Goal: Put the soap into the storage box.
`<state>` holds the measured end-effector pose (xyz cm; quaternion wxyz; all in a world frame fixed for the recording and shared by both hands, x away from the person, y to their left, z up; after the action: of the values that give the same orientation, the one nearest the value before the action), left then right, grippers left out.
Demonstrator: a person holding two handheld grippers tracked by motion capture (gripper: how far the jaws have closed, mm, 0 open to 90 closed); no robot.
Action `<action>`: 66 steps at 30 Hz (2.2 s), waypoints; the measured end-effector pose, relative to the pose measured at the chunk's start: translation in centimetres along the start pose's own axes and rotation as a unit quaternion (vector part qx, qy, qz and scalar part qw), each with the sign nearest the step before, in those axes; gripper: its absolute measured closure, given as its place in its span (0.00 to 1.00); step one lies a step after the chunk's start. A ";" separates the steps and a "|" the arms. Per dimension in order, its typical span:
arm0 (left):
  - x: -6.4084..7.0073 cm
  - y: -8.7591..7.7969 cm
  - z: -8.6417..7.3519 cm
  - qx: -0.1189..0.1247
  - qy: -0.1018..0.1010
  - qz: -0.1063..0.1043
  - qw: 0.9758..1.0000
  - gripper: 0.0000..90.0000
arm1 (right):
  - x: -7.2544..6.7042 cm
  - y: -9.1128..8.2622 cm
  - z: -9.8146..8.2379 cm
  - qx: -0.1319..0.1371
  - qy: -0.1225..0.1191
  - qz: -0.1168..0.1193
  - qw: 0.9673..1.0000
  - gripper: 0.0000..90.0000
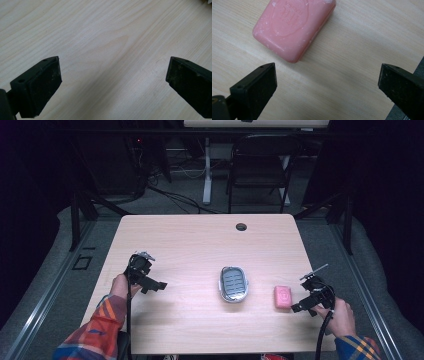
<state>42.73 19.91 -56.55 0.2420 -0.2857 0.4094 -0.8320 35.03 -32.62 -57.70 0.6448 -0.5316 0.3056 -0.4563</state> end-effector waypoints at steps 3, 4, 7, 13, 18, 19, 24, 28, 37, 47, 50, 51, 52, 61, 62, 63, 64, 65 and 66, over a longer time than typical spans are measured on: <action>0.0 0.0 0.0 0.001 -0.001 0.000 1.000 0.00 | 0.0 -0.1 0.0 -0.001 -0.002 0.000 1.000 0.02; 0.0 0.0 0.0 0.001 -0.001 0.000 1.000 0.00 | -0.1 -0.1 0.0 -0.002 -0.002 0.000 1.000 0.02; 0.0 -0.1 0.0 0.003 0.000 0.001 1.000 0.00 | -0.2 -0.1 0.0 -0.004 -0.001 0.004 1.000 0.02; 0.0 -0.2 -0.1 0.005 -0.002 0.000 1.000 0.00 | -0.5 -0.1 0.3 0.008 -0.001 0.001 1.000 0.02; 0.1 -0.2 -0.1 0.005 -0.001 0.002 1.000 0.00 | -0.8 -0.1 0.5 0.006 -0.005 0.005 1.000 0.01; 0.1 -0.2 -0.2 0.005 -0.002 0.001 1.000 0.00 | -0.9 -0.2 0.5 0.007 -0.006 0.005 1.000 0.01; 0.0 -0.2 -0.2 0.004 -0.002 0.002 1.000 0.00 | -1.0 -0.4 0.8 0.011 -0.003 0.003 1.000 0.00; 0.1 -0.2 -0.2 0.004 0.000 0.002 1.000 0.00 | -1.3 -0.7 1.2 0.021 0.014 0.019 1.000 0.00; 0.0 -0.2 -0.2 0.001 0.001 0.002 1.000 0.00 | -2.2 -0.9 2.4 0.025 0.036 0.041 0.998 0.00; 0.0 -0.1 -0.2 0.000 -0.001 0.003 1.000 0.00 | -3.4 0.3 3.9 0.006 0.044 0.019 0.999 0.00; 0.0 -0.1 -0.2 0.001 -0.001 0.003 1.000 0.00 | -3.5 0.7 4.2 -0.002 0.041 0.015 0.999 0.00; 0.0 -0.1 -0.1 0.001 -0.001 0.004 1.000 0.00 | -3.5 0.8 4.3 -0.004 0.040 0.012 0.999 0.00; 0.0 -0.1 -0.1 0.001 -0.001 0.004 1.000 0.00 | -3.6 1.1 4.4 0.003 0.050 0.012 0.999 0.00; 0.0 0.0 -0.1 0.000 -0.002 0.003 1.000 0.00 | -3.6 1.9 5.1 -0.021 0.048 0.002 0.999 0.00; 0.0 0.0 -0.1 0.000 -0.003 0.003 1.000 0.00 | -3.6 2.0 5.2 -0.021 0.050 -0.003 0.999 0.00; 0.0 0.0 -0.1 0.000 -0.002 0.003 1.000 0.00 | -3.8 2.2 5.2 -0.015 0.059 0.000 0.998 0.03; 0.0 0.0 -0.1 0.000 -0.002 0.003 1.000 0.00 | -3.8 2.2 5.2 -0.025 0.049 -0.001 0.998 0.06; 0.0 0.0 -0.2 0.000 -0.002 0.004 1.000 0.00 | -3.7 2.1 5.2 -0.030 0.043 -0.004 0.999 0.09; 0.0 -0.1 -0.2 0.000 -0.003 0.003 1.000 0.00 | -4.0 2.3 5.2 -0.019 0.055 -0.003 0.998 0.13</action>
<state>42.63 20.05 -56.60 0.2460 -0.2868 0.4095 -0.8304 38.63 -26.85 -59.00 0.6152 -0.5191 0.3476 -0.4809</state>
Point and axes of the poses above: each handheld gripper's, and its own axes: y roughly forward along the jaws, z roughly out of its top, x roughly to its right, the point moved 5 cm from there along y, roughly forward along the jaws, and after that the axes turned 9 degrees about -z, right-handed, at the moved point
